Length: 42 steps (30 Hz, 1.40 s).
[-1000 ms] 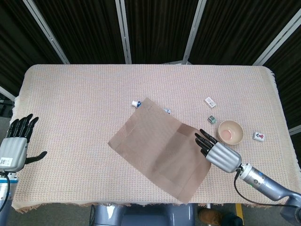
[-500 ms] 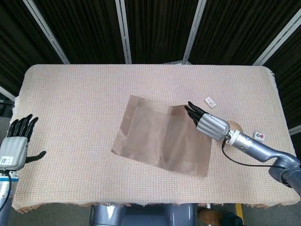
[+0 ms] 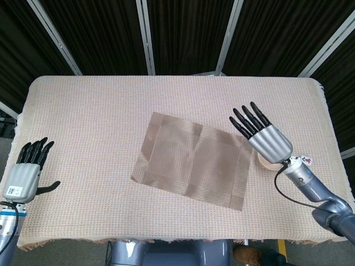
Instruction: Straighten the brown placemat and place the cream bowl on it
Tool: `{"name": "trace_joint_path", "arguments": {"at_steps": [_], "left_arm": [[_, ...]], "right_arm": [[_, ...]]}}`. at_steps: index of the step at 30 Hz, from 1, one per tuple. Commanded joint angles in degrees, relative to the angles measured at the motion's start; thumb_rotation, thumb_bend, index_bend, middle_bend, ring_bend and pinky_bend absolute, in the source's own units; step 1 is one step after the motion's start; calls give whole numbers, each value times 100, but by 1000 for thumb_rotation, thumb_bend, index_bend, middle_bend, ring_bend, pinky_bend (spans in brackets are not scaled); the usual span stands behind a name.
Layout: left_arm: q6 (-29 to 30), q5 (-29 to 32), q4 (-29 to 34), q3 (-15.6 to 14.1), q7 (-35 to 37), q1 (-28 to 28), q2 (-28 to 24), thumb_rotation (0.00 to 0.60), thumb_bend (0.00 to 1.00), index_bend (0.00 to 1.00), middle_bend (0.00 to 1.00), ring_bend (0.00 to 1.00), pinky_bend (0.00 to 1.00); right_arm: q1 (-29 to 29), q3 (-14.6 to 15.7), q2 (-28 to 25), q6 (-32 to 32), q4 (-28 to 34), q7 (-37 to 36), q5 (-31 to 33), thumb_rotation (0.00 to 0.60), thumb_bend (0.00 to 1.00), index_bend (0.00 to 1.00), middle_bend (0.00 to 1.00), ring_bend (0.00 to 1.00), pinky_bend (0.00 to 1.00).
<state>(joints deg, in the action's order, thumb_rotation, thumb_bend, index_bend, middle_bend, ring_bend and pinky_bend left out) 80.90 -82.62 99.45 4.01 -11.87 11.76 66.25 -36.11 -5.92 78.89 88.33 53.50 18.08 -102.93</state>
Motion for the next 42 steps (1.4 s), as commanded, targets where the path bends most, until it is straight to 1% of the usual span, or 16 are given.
{"name": "trace_joint_path", "arguments": {"at_steps": [1, 2, 6, 10, 13, 16, 17, 20, 21, 24, 28, 34, 38, 42], "left_arm": [[1, -281, 15, -131, -40, 23, 39, 600, 0, 0, 0, 0, 0], [-14, -401, -9, -176, -43, 45, 69, 600, 0, 0, 0, 0, 0], [-184, -793, -207, -294, -29, 211, 252, 600, 0, 8, 0, 0, 0], [-416, -991, -558, -263, -194, 455, 637, 600, 9, 48, 0, 0, 0], [-660, -985, -740, -203, -406, 642, 916, 600, 48, 101, 0, 0, 0], [-1105, -1113, -1092, -163, -496, 1012, 1273, 600, 94, 155, 0, 0, 0], [-1191, -1177, -1192, -166, -510, 1095, 1330, 600, 99, 165, 0, 0, 0], [-1589, -1373, -1792, -172, -412, 1480, 1697, 600, 109, 195, 0, 0, 0], [-1628, -1380, -1858, -172, -376, 1516, 1744, 600, 111, 203, 0, 0, 0], [-1872, -1397, -2353, -151, -145, 1763, 2110, 600, 131, 233, 0, 0, 0], [-1958, -1474, -2934, -187, 123, 1961, 2491, 600, 139, 244, 0, 0, 0], [-2020, -1543, -3635, -266, 501, 2176, 2947, 600, 143, 266, 0, 0, 0], [-2084, -1578, -3943, -290, 635, 2319, 3161, 600, 152, 272, 0, 0, 0], [-2135, -1580, -4103, -285, 744, 2439, 3308, 600, 160, 281, 0, 0, 0]], "right_arm": [[947, -131, -687, 558, 1494, -412, 783, 600, 0, 0, 0, 0, 0], [1158, -103, -828, 637, 1805, -523, 939, 600, 0, 0, 0, 0, 0], [1745, 23, -1123, 813, 2602, -992, 1393, 600, 0, 0, 0, 0, 0], [2193, 209, -1327, 850, 3371, -1397, 1696, 600, 0, 0, 0, 0, 0], [2395, 295, -1353, 932, 3701, -1597, 1744, 600, 0, 0, 0, 0, 0], [2543, 356, -1312, 971, 3943, -1615, 1777, 600, 0, 0, 0, 0, 0], [2562, 363, -1301, 972, 3979, -1599, 1785, 600, 0, 0, 0, 0, 0], [2661, 437, -1226, 903, 4172, -1458, 1825, 600, 0, 0, 0, 0, 0], [2670, 443, -1217, 891, 4190, -1441, 1829, 600, 0, 0, 0, 0, 0], [2697, 537, -1187, 700, 4233, -1253, 1840, 600, 0, 0, 0, 0, 0], [2700, 557, -1204, 486, 4269, -990, 1905, 600, 0, 0, 0, 0, 0], [2658, 537, -1211, 136, 4234, -954, 2010, 600, 0, 0, 0, 0, 0], [2661, 526, -1227, 34, 4275, -900, 2038, 600, 0, 0, 0, 0, 0], [2667, 504, -1236, -29, 4321, -823, 2072, 600, 0, 0, 0, 0, 0]]}}
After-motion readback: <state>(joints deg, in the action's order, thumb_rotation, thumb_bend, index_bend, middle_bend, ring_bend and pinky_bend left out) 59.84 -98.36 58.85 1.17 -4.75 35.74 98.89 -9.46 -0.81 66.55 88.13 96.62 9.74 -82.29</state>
